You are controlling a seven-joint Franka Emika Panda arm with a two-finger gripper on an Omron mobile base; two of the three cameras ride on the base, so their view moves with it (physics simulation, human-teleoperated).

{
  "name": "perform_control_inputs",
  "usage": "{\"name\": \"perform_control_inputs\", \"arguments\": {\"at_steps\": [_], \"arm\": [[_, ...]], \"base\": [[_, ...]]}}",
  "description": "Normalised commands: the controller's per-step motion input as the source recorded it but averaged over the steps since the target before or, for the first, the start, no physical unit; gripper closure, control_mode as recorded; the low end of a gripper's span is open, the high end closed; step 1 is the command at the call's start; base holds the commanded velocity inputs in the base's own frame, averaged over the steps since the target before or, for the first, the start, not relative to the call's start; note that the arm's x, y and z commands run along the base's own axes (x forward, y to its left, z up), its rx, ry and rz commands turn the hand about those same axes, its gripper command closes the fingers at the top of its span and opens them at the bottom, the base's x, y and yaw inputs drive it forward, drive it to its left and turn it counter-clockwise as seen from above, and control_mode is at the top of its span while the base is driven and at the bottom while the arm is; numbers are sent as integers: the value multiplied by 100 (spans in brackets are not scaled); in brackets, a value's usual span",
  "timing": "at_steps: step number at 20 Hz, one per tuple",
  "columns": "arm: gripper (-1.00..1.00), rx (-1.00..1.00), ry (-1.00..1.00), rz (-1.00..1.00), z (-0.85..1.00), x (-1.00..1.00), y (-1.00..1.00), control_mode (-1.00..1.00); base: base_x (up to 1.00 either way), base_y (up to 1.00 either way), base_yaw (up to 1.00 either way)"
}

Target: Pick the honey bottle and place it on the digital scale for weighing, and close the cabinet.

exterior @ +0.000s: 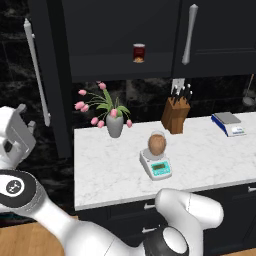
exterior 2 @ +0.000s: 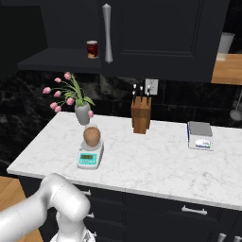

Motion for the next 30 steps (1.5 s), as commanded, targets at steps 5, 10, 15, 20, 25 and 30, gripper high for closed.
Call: {"name": "perform_control_inputs", "arguments": {"at_steps": [5,10,15,20,25,30], "arm": [[-100,0,-4,-17,17,0,-68,-100],[-100,0,0,-15,25,0,-97,-100],[-100,0,0,-13,33,0,-100,-100],[-100,0,9,-14,25,0,-100,-100],[-100,0,25,-13,5,18,-100,-100],[-100,1,34,-11,3,49,-100,-100]], "base": [[0,0,0],[0,0,0],[0,0,0],[0,0,0],[0,0,0],[0,0,0]]}}
